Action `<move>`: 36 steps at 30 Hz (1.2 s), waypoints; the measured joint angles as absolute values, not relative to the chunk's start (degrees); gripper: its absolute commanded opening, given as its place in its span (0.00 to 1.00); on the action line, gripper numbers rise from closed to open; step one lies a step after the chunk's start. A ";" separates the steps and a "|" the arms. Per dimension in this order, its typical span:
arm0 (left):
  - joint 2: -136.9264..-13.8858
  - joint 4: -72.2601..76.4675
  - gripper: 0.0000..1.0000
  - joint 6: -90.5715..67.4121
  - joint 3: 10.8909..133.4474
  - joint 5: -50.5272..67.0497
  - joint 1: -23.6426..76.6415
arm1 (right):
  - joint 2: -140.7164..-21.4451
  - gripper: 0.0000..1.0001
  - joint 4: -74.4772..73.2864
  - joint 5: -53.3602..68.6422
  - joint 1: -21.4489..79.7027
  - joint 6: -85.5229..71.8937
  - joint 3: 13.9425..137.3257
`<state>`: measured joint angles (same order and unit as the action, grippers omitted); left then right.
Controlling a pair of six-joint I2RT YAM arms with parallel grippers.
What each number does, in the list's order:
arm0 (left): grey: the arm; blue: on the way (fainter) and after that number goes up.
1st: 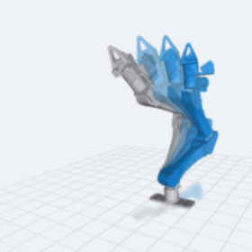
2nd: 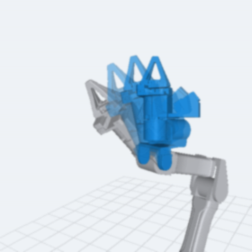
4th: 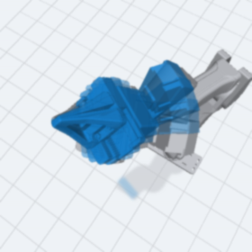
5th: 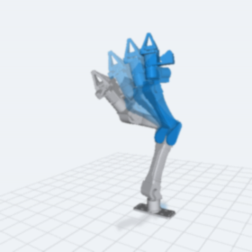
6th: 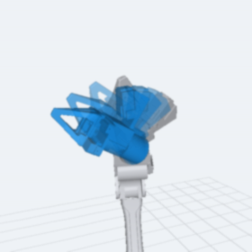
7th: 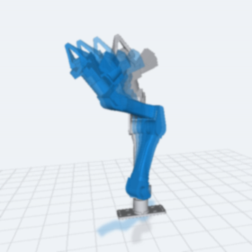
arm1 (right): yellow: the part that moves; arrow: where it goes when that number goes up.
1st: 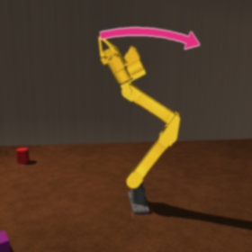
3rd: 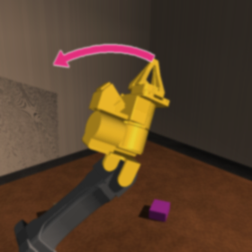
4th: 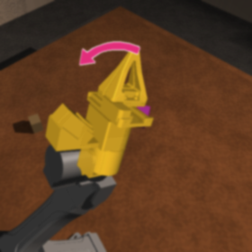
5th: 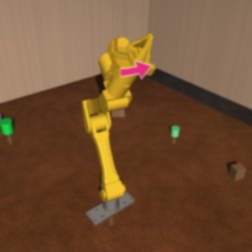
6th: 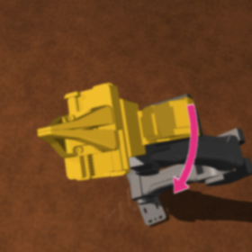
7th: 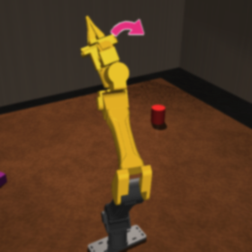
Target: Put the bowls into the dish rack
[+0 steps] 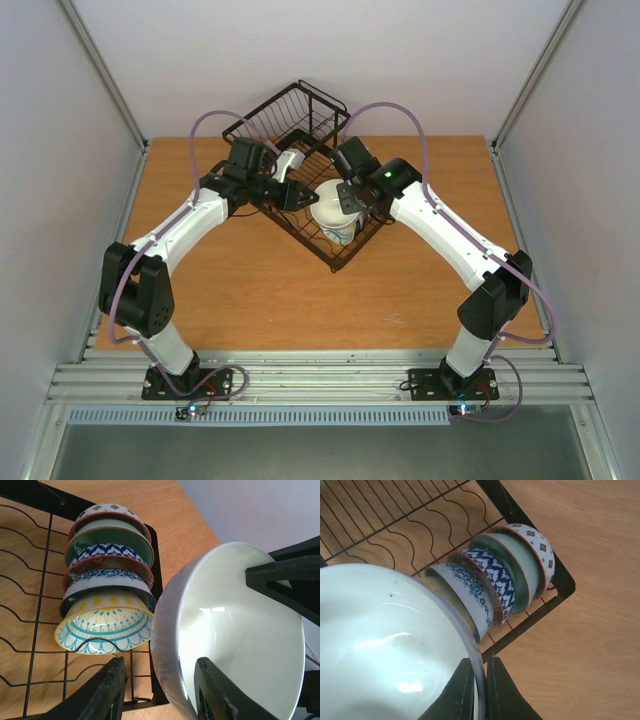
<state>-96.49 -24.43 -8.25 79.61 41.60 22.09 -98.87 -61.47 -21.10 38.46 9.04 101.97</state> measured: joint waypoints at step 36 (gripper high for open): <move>-98.67 -25.45 0.01 -5.96 78.61 46.35 21.91 | -79.42 0.79 -40.62 6.11 34.02 0.93 78.63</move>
